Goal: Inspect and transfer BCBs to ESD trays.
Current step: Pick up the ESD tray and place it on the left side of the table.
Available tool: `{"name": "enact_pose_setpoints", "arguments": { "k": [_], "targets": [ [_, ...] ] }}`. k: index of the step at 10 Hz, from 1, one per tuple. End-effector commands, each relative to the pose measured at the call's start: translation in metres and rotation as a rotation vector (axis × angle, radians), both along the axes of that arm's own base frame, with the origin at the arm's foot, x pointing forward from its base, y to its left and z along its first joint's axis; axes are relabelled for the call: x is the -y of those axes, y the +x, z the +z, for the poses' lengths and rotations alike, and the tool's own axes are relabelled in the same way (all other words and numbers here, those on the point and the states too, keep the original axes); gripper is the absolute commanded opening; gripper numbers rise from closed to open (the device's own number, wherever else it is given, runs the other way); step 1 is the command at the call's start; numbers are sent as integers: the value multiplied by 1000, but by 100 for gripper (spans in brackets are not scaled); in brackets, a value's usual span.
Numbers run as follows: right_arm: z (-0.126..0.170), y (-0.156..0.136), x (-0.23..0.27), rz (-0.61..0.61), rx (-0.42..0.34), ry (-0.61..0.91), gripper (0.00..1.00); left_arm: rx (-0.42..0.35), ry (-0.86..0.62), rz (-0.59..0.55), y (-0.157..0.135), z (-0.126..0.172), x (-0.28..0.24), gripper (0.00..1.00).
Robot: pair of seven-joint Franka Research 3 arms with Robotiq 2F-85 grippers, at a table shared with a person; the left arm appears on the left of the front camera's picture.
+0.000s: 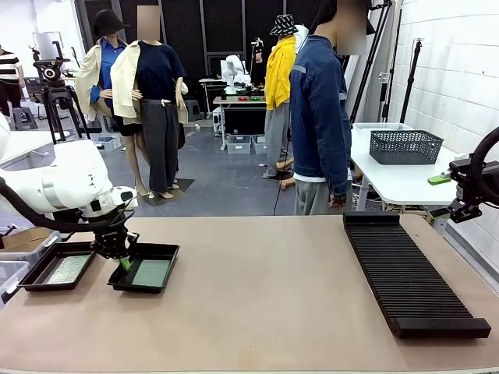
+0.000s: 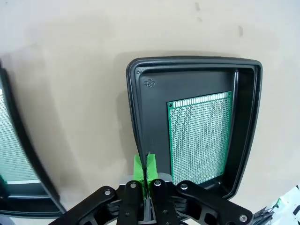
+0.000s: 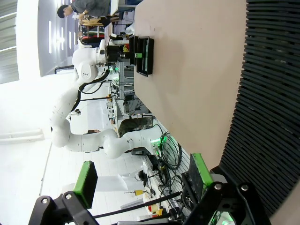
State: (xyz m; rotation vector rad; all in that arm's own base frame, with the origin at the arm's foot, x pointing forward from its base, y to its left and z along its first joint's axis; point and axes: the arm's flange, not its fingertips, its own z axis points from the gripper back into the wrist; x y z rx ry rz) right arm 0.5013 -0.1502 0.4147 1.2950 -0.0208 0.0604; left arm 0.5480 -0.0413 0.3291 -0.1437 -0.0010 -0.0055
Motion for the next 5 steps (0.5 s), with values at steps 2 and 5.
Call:
{"name": "enact_pose_setpoints", "arguments": {
  "k": [2,5],
  "targets": [
    [1,-3,-3,-2,2,-3,100,9,68,10,-7,-5,-31,0],
    [1,-3,-3,-2,2,-3,100,31,32,29,1,-8,-49,0]
  ]
}}
